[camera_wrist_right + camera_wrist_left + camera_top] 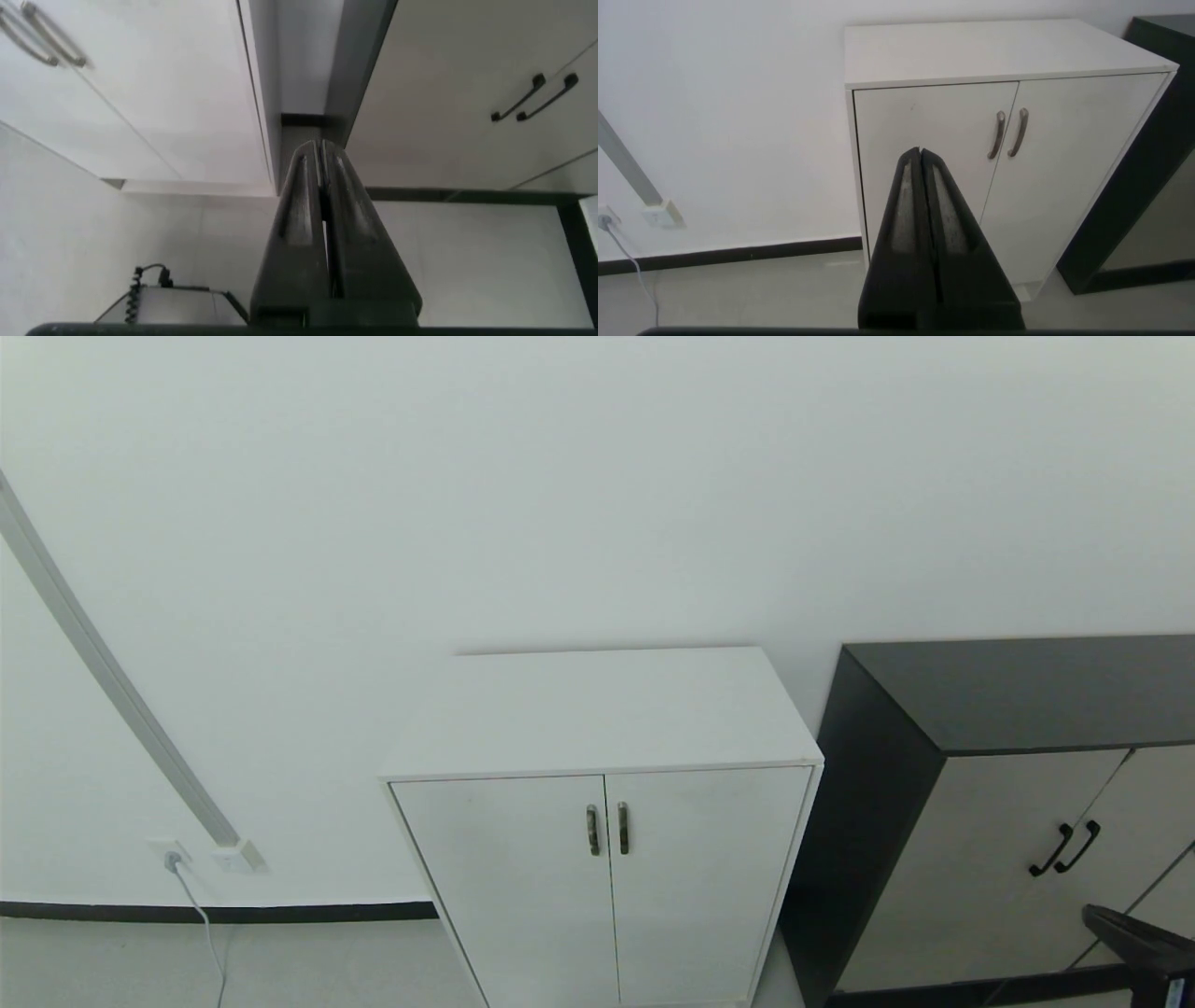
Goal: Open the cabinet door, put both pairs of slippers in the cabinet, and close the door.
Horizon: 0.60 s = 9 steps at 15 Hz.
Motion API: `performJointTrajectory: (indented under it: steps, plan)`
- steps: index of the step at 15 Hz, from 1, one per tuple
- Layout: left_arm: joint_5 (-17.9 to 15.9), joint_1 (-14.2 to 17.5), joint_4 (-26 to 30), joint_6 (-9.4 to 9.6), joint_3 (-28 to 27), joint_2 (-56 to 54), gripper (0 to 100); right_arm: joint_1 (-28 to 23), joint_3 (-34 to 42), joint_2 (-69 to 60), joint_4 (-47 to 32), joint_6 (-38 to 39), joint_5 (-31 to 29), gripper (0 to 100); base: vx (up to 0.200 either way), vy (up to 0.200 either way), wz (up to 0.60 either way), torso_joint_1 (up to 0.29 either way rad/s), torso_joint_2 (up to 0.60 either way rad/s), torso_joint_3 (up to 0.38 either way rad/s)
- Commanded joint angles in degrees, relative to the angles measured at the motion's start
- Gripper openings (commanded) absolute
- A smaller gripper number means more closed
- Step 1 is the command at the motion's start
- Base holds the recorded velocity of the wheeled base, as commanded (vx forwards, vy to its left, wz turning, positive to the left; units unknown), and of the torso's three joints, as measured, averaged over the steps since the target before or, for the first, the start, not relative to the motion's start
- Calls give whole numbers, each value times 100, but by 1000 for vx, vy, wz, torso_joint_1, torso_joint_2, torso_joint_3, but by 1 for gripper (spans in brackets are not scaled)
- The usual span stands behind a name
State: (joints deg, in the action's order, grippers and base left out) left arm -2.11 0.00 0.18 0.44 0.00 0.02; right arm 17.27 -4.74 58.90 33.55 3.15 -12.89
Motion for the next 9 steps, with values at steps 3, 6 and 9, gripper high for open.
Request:
performJointTrajectory:
  steps: [3,6,9]
  plan:
    - [0,0,-1,0,0,6,0,4,-27,-1452,-1096,2,225,0,0,0,0,0,0,0]
    - [0,0,-1,0,0,6,0,22,-62,-2129,-1790,2,269,0,0,0,0,0,0,0]
    - [0,0,-1,0,0,6,0,30,-79,-2814,-2450,2,550,0,0,0,0,0,0,0]
